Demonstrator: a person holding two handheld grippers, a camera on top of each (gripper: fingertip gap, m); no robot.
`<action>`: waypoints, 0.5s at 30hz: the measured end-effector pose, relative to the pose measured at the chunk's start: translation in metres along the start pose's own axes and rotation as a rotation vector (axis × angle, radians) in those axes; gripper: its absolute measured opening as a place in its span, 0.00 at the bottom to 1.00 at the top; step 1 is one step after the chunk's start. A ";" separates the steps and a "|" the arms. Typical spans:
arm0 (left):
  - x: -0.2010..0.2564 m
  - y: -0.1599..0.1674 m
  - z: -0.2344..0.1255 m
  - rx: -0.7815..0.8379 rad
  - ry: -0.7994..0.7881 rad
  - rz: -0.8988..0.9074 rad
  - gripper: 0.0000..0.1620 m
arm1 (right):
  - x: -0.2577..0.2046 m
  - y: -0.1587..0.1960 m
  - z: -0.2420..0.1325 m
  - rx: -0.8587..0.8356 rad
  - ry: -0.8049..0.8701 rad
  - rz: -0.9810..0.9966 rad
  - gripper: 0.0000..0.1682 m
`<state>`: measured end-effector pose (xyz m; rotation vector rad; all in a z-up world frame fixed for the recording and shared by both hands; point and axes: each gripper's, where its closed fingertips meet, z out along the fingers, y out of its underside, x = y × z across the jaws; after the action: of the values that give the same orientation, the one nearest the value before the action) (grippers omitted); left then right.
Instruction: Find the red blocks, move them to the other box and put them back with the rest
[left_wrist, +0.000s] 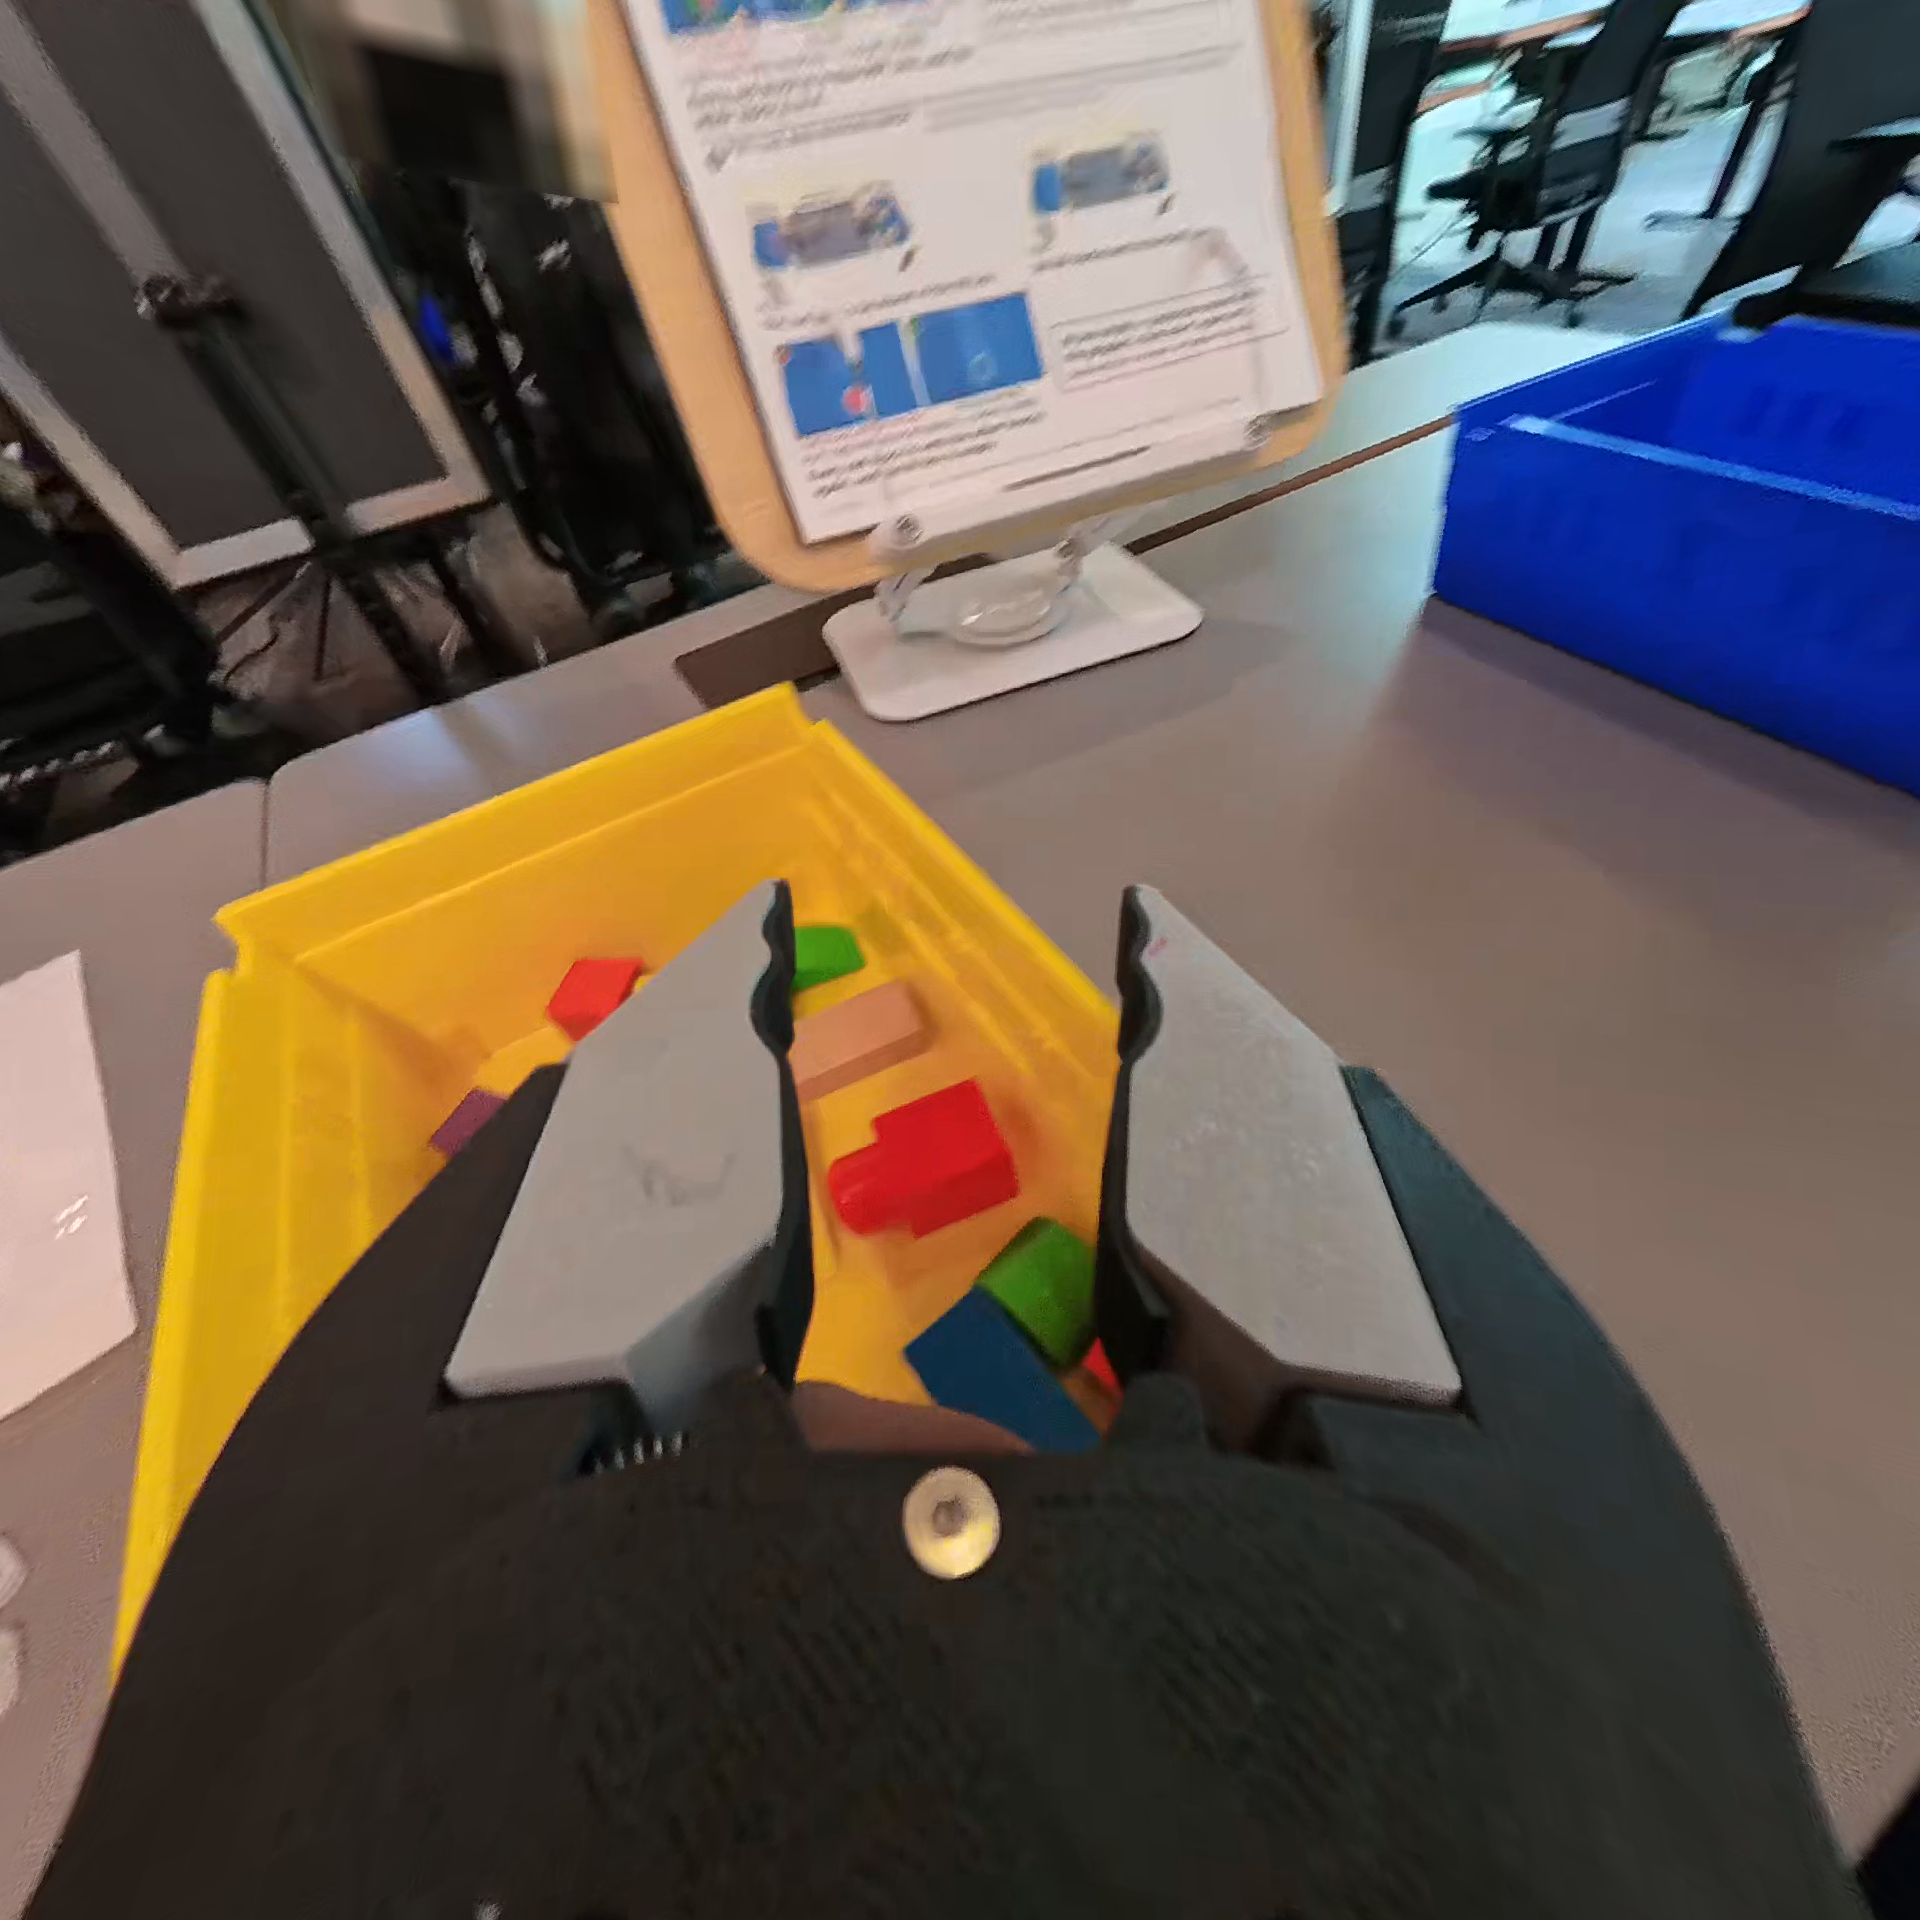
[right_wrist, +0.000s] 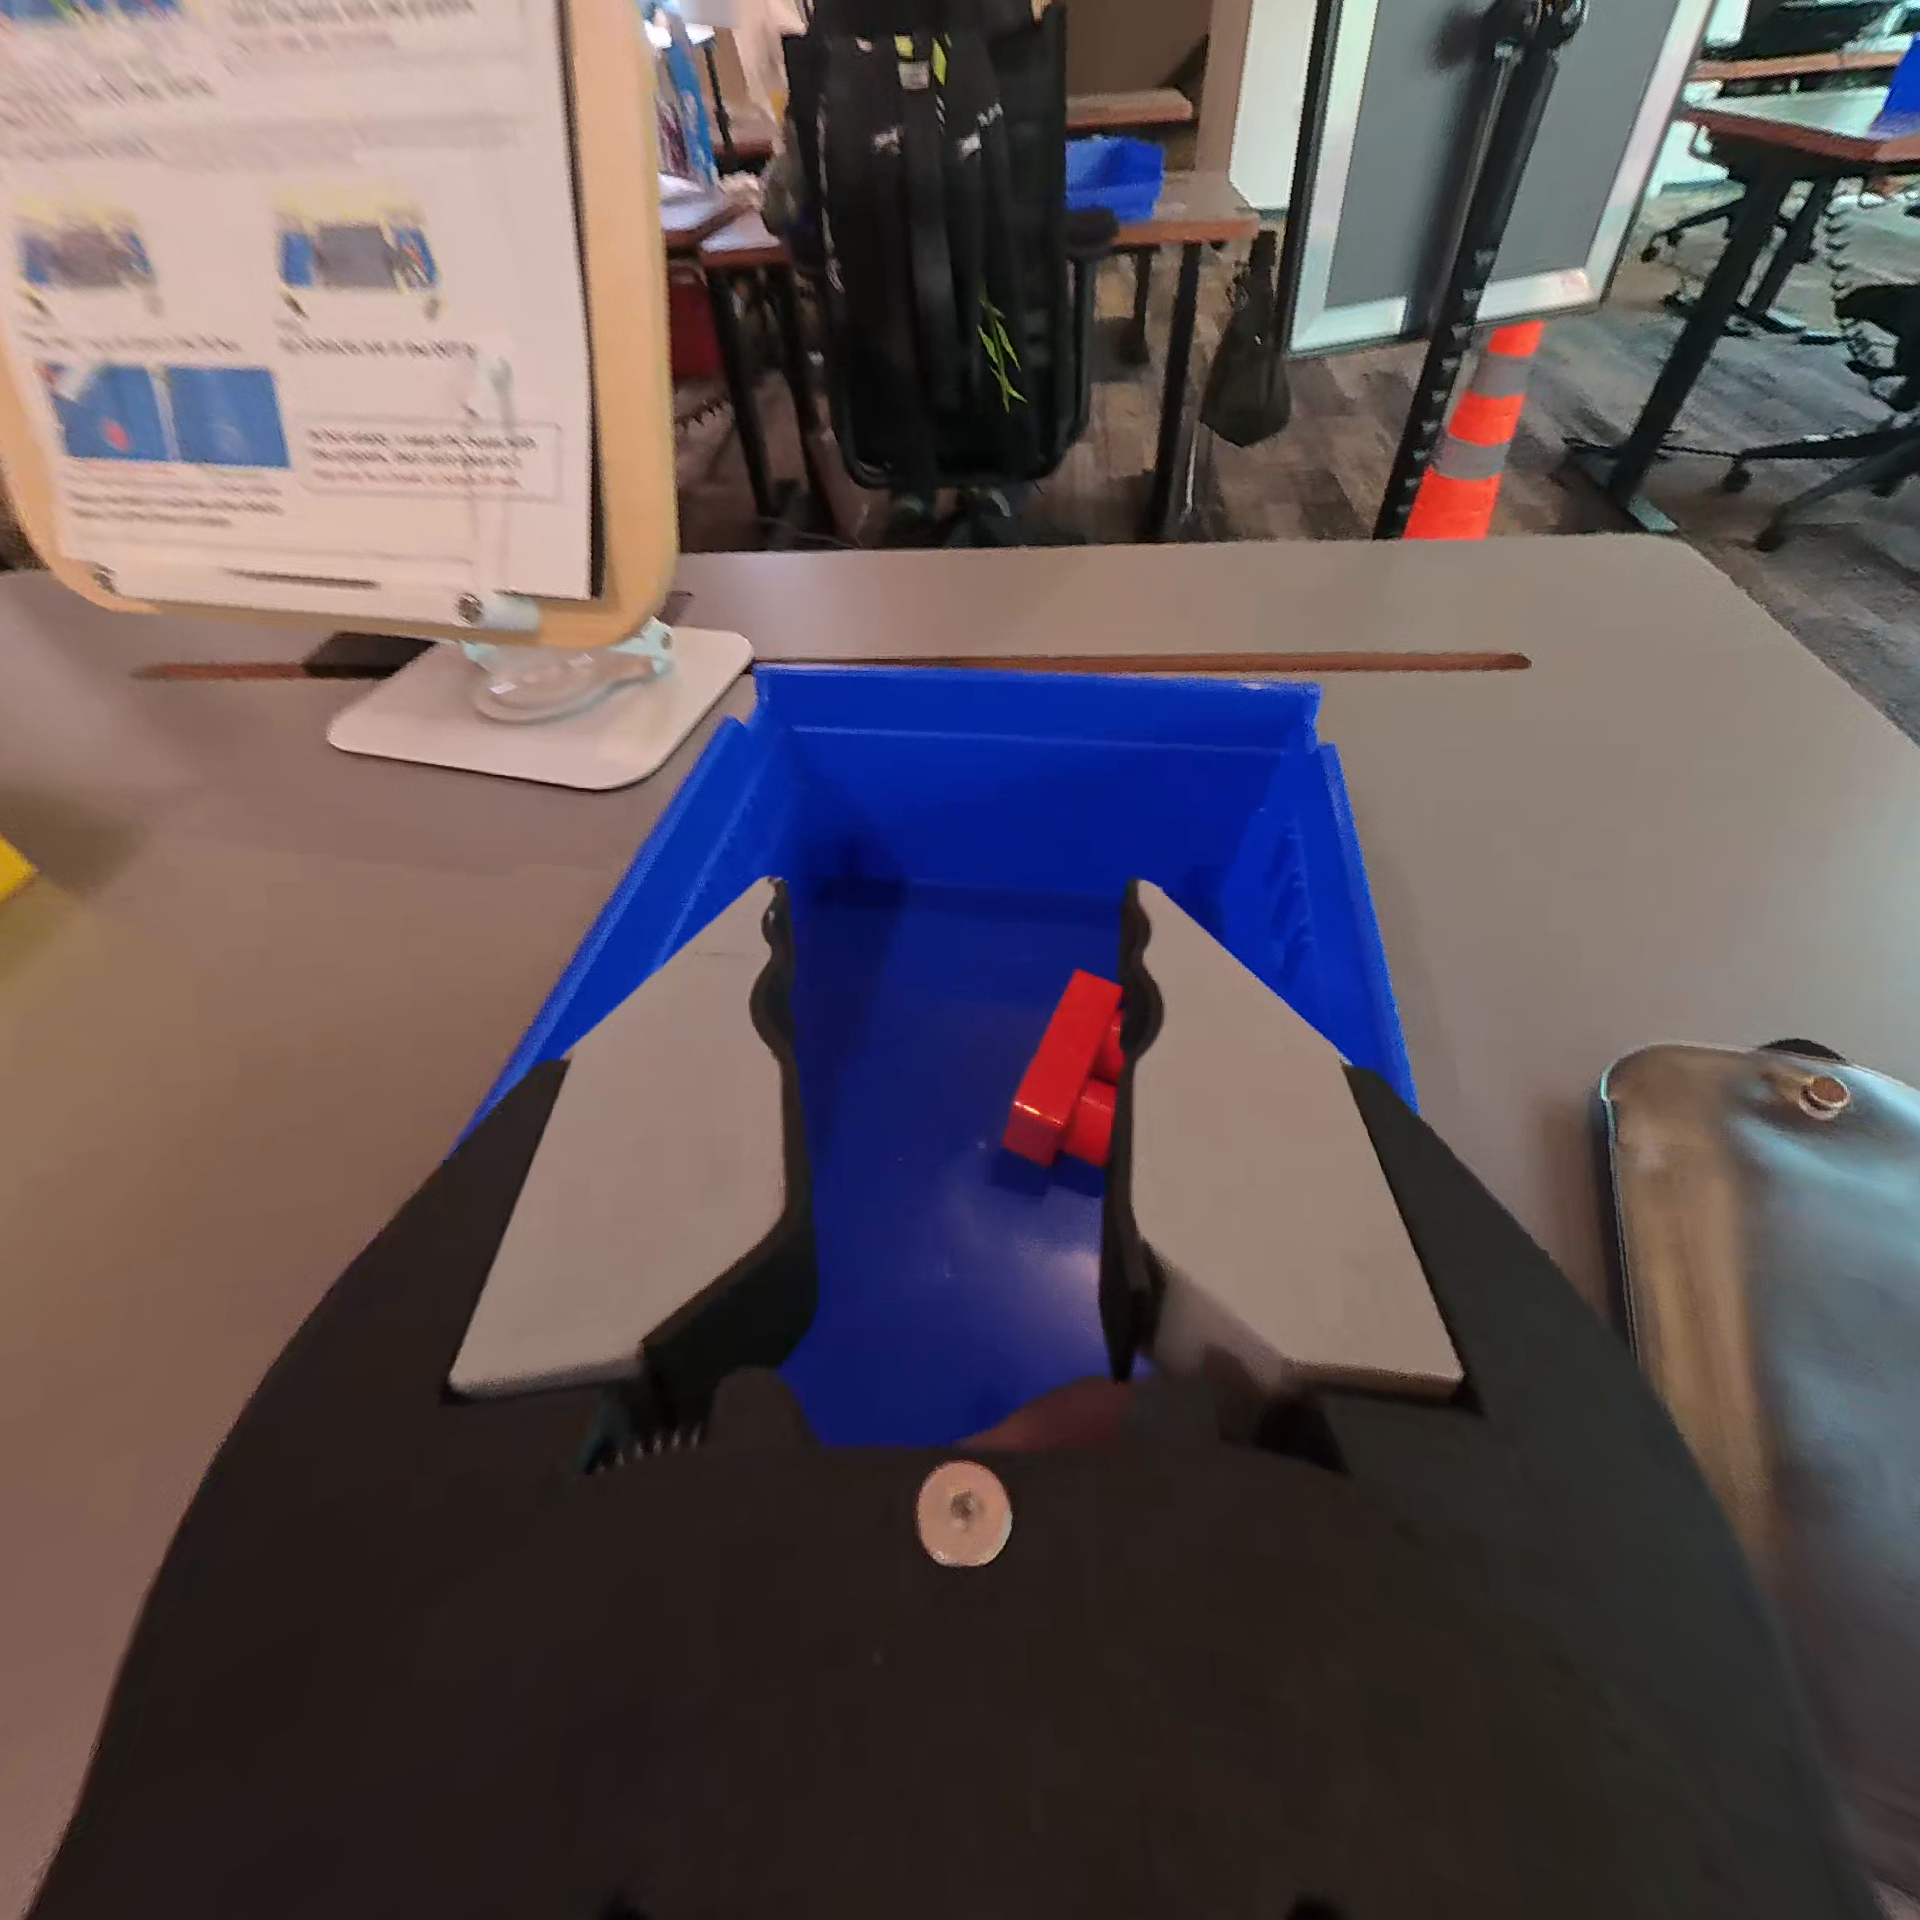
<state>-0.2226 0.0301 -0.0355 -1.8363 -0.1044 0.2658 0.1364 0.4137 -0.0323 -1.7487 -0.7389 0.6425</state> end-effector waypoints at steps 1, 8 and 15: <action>-0.009 0.009 0.002 -0.031 -0.022 -0.008 0.37 | -0.003 -0.004 -0.003 0.015 -0.010 0.002 0.36; -0.031 0.055 0.019 -0.202 -0.048 0.008 0.37 | -0.030 -0.010 -0.008 0.016 -0.077 -0.036 0.36; -0.007 0.104 0.034 -0.457 0.079 0.148 0.37 | -0.050 -0.002 -0.005 -0.023 -0.118 -0.074 0.36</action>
<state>-0.2442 0.0320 -0.1429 -2.3109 0.0300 0.2882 0.1069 0.3738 -0.0256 -1.7070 -0.8912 0.6934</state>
